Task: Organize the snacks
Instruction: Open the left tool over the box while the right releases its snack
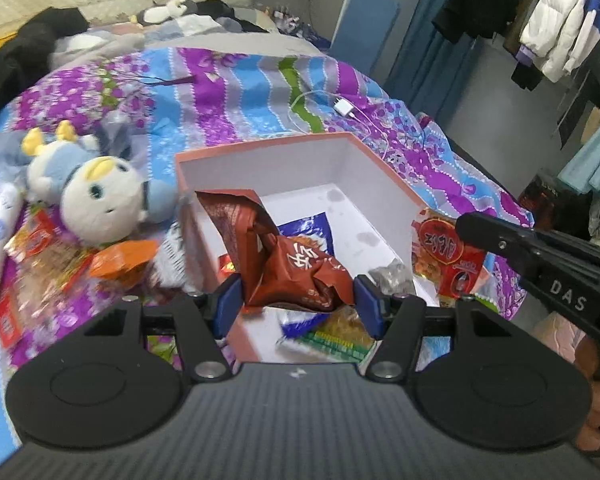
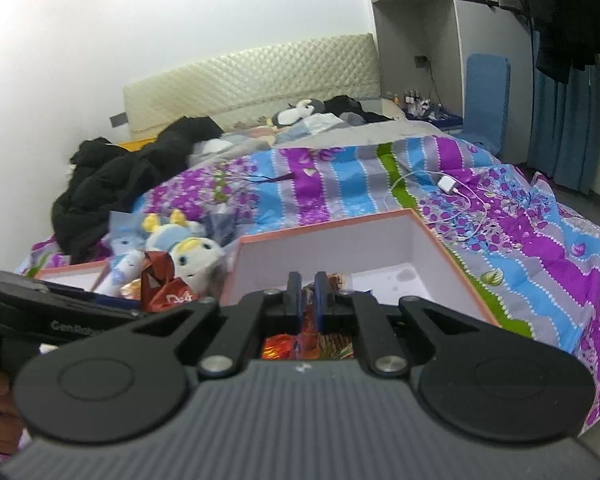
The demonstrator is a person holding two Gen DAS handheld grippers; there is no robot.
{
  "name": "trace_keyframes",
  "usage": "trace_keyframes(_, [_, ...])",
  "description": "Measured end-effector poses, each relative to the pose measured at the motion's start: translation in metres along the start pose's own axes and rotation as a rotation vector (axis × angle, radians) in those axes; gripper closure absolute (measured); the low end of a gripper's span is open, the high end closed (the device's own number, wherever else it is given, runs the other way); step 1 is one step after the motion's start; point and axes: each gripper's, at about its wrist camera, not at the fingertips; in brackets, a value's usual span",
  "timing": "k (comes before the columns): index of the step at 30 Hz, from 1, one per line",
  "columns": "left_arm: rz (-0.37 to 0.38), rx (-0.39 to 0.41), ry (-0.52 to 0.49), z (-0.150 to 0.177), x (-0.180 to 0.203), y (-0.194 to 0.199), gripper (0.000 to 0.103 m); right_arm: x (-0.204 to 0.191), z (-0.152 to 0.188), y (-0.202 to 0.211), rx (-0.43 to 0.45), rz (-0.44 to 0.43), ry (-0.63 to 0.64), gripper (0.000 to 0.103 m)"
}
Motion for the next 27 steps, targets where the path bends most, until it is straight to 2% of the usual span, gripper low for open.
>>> trace_keyframes(6, [0.025, -0.059, -0.009, -0.031, -0.005, -0.075, 0.038, 0.037, -0.005, -0.057, -0.052, 0.051, -0.026, 0.094])
trace_keyframes(12, [0.036, -0.11, -0.013, -0.039, -0.011, -0.133, 0.038, 0.059, 0.009, -0.107, -0.136, 0.082, -0.05, 0.093])
trace_keyframes(18, [0.049, -0.123, -0.025, -0.037, -0.014, -0.152, 0.036, 0.064, 0.018, -0.121, -0.169, 0.123, -0.058, 0.089])
trace_keyframes(21, [0.041, -0.107, -0.017, -0.037, -0.017, -0.143, 0.025, 0.065, 0.017, -0.119, -0.173, 0.156, -0.073, 0.086])
trace_keyframes(23, [0.021, -0.072, -0.008, -0.037, -0.018, -0.128, 0.021, 0.063, 0.016, -0.112, -0.16, 0.175, -0.072, 0.058])
trace_keyframes(24, [0.016, -0.057, -0.005, -0.037, -0.02, -0.12, 0.021, 0.062, 0.016, -0.108, -0.148, 0.177, -0.071, 0.051])
trace_keyframes(27, [0.008, -0.018, 0.007, -0.037, -0.022, -0.094, 0.021, 0.055, 0.016, -0.089, -0.126, 0.168, -0.074, 0.051])
Point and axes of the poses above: each gripper's, at about its wrist camera, not at the fingertips, and y roughly against the way its jaws point, x to its right, z to its underside, and after that the axes turned 11 degrees about -y, right-handed
